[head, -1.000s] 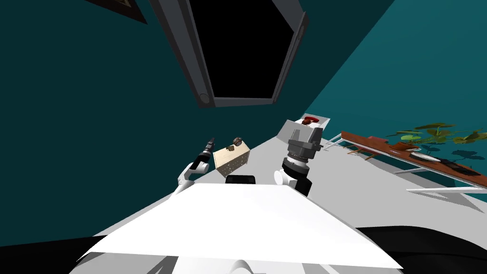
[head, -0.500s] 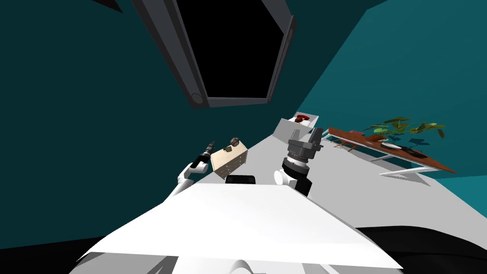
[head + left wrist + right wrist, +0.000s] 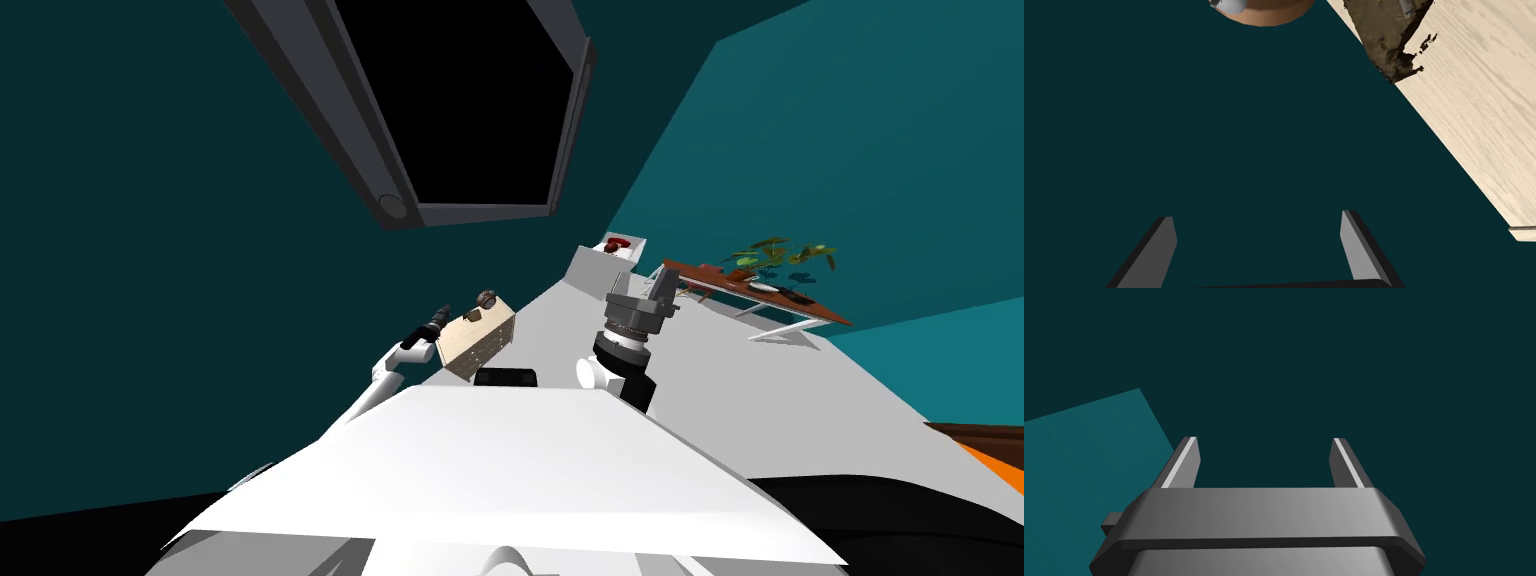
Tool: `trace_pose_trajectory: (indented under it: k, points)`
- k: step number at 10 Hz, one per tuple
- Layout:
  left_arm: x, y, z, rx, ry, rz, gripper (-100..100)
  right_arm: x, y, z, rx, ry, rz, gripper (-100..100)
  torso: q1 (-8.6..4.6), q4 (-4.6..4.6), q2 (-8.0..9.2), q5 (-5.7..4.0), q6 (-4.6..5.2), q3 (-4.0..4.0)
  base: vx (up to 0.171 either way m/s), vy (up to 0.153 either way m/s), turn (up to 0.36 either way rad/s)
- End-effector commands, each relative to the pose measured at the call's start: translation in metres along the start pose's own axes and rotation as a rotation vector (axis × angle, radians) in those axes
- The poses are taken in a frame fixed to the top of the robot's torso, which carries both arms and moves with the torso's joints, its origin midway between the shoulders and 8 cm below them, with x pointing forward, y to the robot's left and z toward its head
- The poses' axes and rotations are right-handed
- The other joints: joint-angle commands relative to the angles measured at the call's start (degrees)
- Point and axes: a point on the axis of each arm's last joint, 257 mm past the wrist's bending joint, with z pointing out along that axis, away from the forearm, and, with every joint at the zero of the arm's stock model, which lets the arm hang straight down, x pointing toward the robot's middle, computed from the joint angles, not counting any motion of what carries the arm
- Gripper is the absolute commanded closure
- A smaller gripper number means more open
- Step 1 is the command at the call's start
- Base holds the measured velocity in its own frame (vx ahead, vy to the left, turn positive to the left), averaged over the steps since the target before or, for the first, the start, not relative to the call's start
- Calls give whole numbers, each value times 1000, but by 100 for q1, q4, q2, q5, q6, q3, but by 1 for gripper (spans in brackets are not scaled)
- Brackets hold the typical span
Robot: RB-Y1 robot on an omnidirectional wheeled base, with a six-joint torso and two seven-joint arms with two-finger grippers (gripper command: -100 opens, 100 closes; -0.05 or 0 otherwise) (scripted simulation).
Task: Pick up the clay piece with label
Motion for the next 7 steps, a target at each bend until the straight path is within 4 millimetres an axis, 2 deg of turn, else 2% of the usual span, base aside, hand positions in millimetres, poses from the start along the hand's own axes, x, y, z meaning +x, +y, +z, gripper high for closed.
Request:
trace_pose_trajectory:
  k: [1, 2, 3, 5, 6, 7]
  points:
    - [-4, 32, 1, -89, 10, -3, -100, 0, 0, 0, 0, 0, 0, 0, 0, 0, 0, 0, 0, 0, -3, 8, -237]
    - [-3, 36, 0, -108, 14, -4, -100, 0, 0, 0, 0, 0, 0, 0, -1, 0, -1, 0, 3, -1, -10, 16, -127]
    - [-8, 59, 1, -170, 19, -7, -100, 0, 0, 0, 0, 0, 0, 0, 0, 0, 1, 0, -1, 0, -28, 27, -145]
    - [-7, 65, 0, -194, 24, -7, -100, 0, 0, 0, 0, 0, 0, 0, 5, 2, 6, 1, -1, 4, -16, 17, -67]
    - [-13, 89, -1, -263, 29, -11, -100, 0, 0, 0, 0, 0, 0, 0, -2, 1, 3, 0, -2, 2, -24, 19, -151]
    - [-12, 92, -2, -277, 32, -11, -100, 0, 0, 0, 0, 0, 0, 0, 1, 1, 5, 0, 2, 3, -6, 8, -187]
